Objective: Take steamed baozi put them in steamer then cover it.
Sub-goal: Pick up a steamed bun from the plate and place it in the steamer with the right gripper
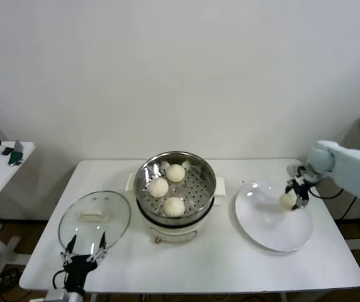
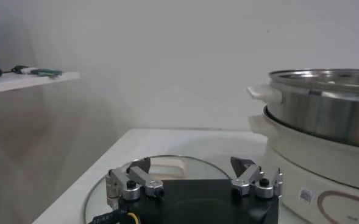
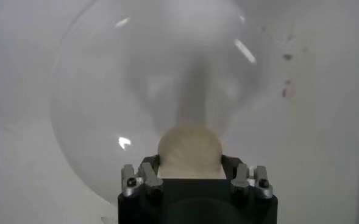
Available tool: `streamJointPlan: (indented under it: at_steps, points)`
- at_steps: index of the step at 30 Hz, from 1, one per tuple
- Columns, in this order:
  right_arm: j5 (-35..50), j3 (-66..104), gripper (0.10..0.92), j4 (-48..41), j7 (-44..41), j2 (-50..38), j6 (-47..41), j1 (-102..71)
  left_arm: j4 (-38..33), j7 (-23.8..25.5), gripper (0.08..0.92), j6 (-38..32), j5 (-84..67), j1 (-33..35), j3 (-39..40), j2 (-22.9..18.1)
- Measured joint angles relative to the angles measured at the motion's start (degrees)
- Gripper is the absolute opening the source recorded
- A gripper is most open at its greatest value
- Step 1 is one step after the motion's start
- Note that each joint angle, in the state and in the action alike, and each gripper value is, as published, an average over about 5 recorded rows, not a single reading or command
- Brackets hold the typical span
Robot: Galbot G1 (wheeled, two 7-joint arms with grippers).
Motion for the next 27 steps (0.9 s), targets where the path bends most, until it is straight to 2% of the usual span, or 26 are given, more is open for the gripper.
streamJointPlan:
  at_steps: [9, 15, 27]
  points:
    - [14.2, -10.6, 0.679, 12.6, 0.8, 2.6, -4.7, 19.8, -0.6, 0.0, 0.823, 0.2, -0.7, -0.4, 0.4, 0.2]
    - [22.4, -12.5, 0.679, 19.7, 2.6, 6.1, -8.3, 27.0, -0.9, 0.0, 0.823, 0.3, -1.4, -0.5, 0.2, 0.5]
    - [28.2, -10.8, 0.679, 23.7, 7.3, 15.1, -13.3, 26.2, -1.3, 0.1, 0.823, 0.5, -2.3, -0.5, -0.5, 0.8]
